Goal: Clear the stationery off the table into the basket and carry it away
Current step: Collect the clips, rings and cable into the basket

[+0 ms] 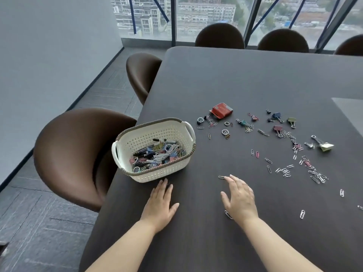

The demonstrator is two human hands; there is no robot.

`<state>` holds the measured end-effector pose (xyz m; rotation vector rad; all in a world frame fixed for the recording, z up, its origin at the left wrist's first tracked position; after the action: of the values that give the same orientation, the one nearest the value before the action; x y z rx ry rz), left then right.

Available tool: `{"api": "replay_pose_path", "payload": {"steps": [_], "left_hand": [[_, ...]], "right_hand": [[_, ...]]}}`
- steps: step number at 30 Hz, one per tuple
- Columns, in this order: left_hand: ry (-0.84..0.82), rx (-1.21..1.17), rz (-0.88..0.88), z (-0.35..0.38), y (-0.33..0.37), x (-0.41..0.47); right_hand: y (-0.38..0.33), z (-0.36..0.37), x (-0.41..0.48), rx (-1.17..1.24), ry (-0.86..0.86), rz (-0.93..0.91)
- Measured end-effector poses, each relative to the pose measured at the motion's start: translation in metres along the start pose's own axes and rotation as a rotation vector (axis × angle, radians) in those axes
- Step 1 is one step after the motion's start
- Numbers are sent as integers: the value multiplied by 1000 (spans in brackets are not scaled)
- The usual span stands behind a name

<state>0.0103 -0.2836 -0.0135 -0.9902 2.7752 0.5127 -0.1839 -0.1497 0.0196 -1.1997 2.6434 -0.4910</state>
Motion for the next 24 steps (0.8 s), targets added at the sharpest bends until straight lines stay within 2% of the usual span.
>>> {"api": "replay_pose_path", "payload": {"steps": [4,9,11,16,20,24], "left_hand": [[-54,25,-43,19,7,10],[-120,84,181,44,84,12],[-145,147,211,55,116,14],[-161,246,136,70,165,33],[-96,257,-33,58,163,69],[-78,250,-52,54,180,93]], "right_hand": [[38,13,-27,-47,-27,87],[86,3,-47,-63,32,185],[108,-6,-52,-77,34,218],[170,-29,-69,-87,39,286],[219,-48,-80,-123,58,317],[258,-50,-78,-148,-50,323]]}}
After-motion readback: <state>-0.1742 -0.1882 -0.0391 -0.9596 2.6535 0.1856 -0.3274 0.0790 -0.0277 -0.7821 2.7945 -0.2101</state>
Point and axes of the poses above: each hand's wrist, its own x-axis towards the middle knuckle, its own z-axis out of the palm, y = z × x, the point moved 10 cm from there along x, towards the middle knuckle, and after that the axes turned 2 degrees about -y, right-handed, at the moved point
